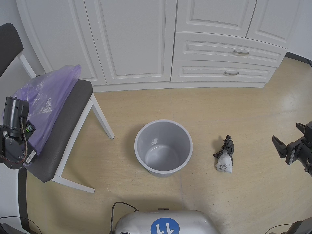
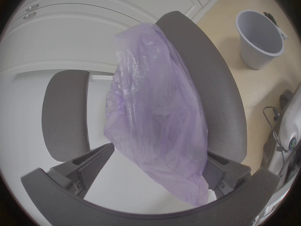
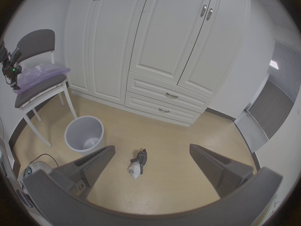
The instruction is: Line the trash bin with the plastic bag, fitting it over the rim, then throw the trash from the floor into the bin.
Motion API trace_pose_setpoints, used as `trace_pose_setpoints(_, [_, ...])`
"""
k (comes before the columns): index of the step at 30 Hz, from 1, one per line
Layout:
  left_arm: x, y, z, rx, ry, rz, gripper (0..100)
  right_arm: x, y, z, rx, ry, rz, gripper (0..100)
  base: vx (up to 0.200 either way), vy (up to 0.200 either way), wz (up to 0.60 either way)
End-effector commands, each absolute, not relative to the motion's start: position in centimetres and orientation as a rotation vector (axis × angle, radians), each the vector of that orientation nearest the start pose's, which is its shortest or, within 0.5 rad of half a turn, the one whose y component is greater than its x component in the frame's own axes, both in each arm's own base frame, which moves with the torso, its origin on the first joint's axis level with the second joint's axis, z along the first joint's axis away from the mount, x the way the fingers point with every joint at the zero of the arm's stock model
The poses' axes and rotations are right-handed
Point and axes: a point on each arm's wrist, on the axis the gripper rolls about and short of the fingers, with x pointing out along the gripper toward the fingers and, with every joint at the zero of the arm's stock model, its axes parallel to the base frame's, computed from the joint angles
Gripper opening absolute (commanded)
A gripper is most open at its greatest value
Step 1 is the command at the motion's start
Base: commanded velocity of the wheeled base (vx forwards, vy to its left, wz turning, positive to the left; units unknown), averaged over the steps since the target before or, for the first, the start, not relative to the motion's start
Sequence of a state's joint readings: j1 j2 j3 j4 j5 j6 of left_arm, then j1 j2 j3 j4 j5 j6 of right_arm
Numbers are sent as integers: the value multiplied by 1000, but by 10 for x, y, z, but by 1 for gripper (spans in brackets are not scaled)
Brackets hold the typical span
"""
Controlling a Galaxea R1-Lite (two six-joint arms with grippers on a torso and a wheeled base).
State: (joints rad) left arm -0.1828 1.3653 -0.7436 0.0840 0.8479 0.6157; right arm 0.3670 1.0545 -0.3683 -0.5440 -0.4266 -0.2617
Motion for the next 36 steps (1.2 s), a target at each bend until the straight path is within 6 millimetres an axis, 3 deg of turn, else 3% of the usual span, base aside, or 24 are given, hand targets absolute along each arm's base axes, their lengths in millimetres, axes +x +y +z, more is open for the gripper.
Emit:
trace_pose_setpoints(1, [200, -18, 192, 918, 809, 446, 100, 130, 40, 193, -319, 144, -41, 100, 0, 0, 0])
trace_pose_setpoints(4, [205, -17, 189, 913, 808, 453, 100, 130, 40, 193, -319, 144, -41, 100, 0, 0, 0])
trace_pose_setpoints(5, [206, -17, 188, 914, 810, 453, 0, 130, 40, 193, -319, 144, -41, 100, 0, 0, 0])
trace_pose_setpoints(12, [208, -18, 187, 907, 794, 456, 0, 129, 40, 194, -317, 140, -40, 100, 0, 0, 0])
trace_pose_setpoints(23, [172, -16, 193, 825, 621, 491, 0, 128, 39, 193, -324, 141, -38, 100, 0, 0, 0])
trace_pose_setpoints(28, [157, -17, 200, 769, 503, 411, 0, 128, 39, 193, -325, 141, -32, 100, 0, 0, 0])
trace_pose_setpoints(36, [140, -14, 191, 749, 469, 360, 0, 127, 39, 191, -332, 146, -29, 100, 0, 0, 0])
